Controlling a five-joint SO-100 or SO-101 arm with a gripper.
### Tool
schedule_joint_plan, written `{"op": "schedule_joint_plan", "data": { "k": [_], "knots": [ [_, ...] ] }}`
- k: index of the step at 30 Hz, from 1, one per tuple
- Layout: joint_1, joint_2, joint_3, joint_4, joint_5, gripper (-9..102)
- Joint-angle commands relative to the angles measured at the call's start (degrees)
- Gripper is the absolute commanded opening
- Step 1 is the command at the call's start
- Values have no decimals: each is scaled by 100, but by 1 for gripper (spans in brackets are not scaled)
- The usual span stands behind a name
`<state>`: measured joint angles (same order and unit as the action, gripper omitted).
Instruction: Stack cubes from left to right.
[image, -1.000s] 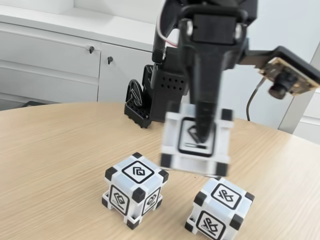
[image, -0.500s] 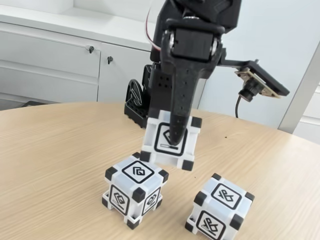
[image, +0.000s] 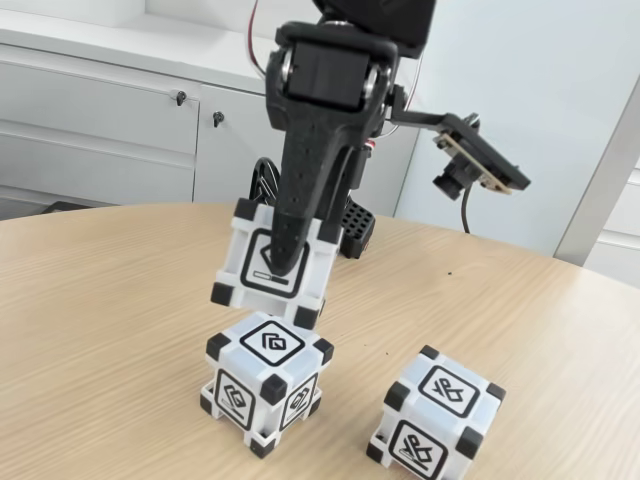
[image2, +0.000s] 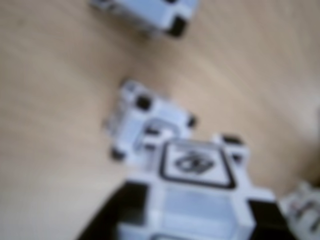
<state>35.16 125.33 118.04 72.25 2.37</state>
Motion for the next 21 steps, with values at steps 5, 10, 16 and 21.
{"op": "schedule_joint_plan", "data": {
  "k": [5,10,16,21],
  "knots": [
    [-18,62,-105,-62,-229,16],
    [53,44,-97,-62,-246,16],
    [53,26,-97,-62,-237,16],
    [53,-237,-97,-62,-255,16]
  ]
}}
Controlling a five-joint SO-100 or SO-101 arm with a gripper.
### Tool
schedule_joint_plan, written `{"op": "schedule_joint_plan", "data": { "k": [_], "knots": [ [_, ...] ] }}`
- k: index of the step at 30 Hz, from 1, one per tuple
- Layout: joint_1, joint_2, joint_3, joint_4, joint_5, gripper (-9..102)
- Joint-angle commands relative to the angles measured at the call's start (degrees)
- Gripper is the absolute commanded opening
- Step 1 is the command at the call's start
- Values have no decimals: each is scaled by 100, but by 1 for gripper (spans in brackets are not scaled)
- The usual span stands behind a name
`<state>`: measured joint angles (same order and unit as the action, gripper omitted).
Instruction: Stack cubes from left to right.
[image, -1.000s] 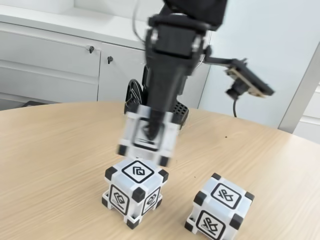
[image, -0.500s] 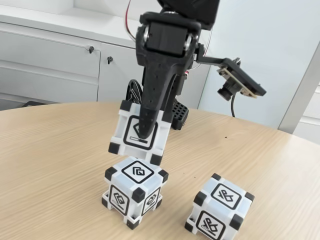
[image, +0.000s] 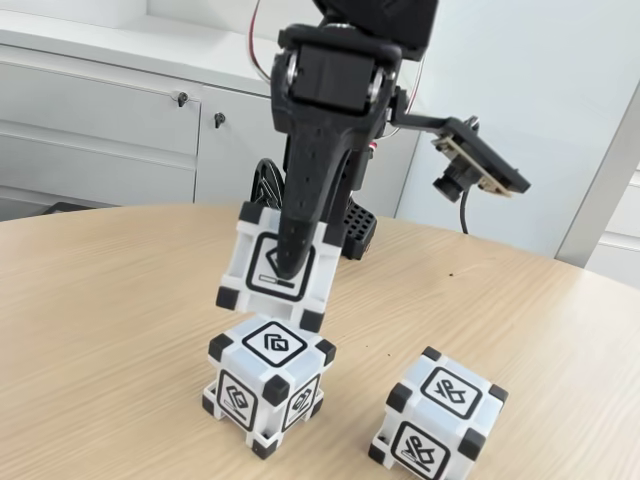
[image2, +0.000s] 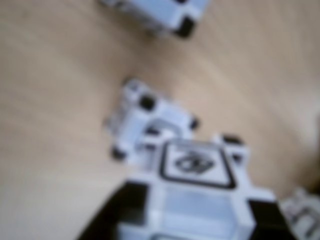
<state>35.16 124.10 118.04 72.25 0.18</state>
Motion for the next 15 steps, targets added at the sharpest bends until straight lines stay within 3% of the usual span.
{"op": "schedule_joint_plan", "data": {
  "k": [1,15],
  "knots": [
    [53,-211,-105,-70,-44,16],
    [35,-360,-105,-70,-237,21]
  ]
}}
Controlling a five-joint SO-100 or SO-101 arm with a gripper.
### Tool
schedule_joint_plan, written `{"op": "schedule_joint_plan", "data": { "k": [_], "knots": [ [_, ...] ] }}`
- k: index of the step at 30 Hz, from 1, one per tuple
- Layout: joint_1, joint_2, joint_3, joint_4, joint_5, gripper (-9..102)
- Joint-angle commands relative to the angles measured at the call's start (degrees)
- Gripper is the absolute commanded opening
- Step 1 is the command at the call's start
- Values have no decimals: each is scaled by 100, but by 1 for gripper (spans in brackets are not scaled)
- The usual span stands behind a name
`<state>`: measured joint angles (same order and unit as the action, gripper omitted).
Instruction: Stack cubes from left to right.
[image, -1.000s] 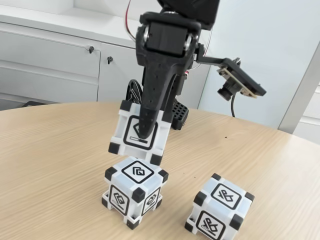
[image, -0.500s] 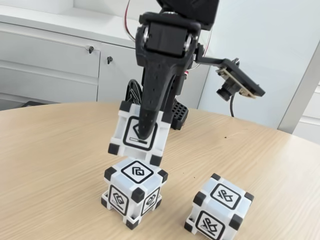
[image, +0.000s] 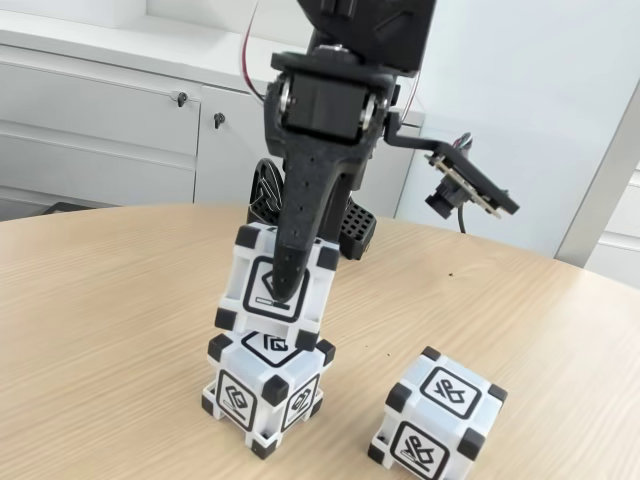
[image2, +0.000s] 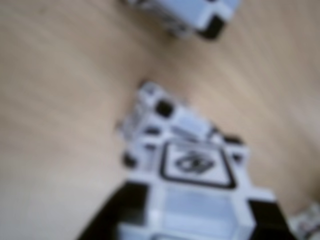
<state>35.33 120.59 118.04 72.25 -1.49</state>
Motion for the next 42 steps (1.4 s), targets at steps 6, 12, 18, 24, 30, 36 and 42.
{"op": "schedule_joint_plan", "data": {
  "k": [6,12,18,24,30,36,42],
  "knots": [
    [-53,-9,-97,-26,-237,30],
    [-53,-9,-88,9,-290,30],
    [-62,105,-88,18,-352,32],
    [-70,272,-97,35,-369,33],
    [-132,879,-97,281,-290,33],
    [-554,1134,-105,562,-299,33],
    [-580,1468,-105,624,-149,33]
  ]
}}
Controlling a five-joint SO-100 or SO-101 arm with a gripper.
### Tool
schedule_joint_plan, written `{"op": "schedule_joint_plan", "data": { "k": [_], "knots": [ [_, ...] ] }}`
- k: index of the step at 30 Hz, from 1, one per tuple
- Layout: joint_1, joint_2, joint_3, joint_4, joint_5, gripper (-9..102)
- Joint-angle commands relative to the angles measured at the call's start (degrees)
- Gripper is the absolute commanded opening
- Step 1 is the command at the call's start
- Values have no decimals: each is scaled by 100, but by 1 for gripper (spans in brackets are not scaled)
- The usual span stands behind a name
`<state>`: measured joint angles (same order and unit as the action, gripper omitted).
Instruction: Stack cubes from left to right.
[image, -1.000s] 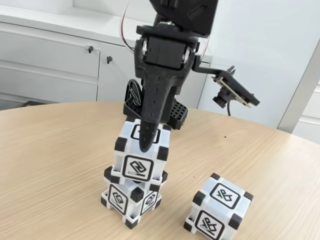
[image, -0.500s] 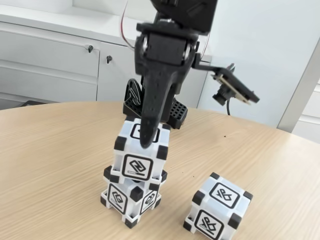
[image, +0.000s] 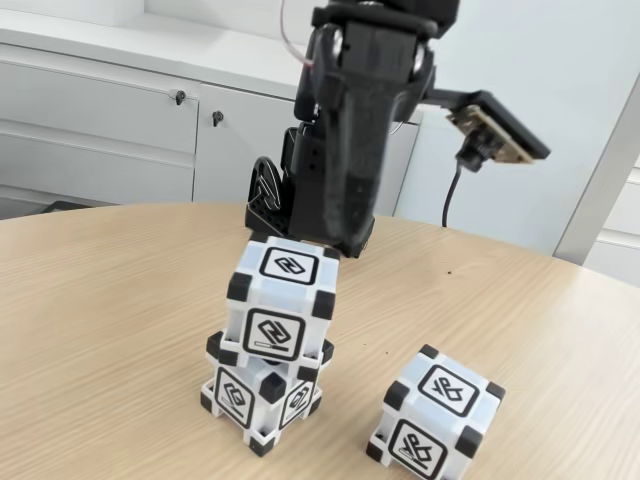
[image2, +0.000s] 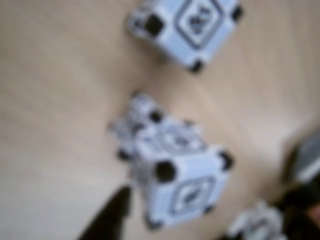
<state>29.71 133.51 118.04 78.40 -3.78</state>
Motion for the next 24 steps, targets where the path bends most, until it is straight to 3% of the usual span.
{"op": "schedule_joint_plan", "data": {
  "k": [1,12,18,24],
  "knots": [
    [-79,211,-105,-26,114,33],
    [-1661,79,-202,-167,457,36],
    [-2276,-492,-202,-589,-343,38],
    [-2206,-1020,-211,-1274,-1468,39]
  ]
}}
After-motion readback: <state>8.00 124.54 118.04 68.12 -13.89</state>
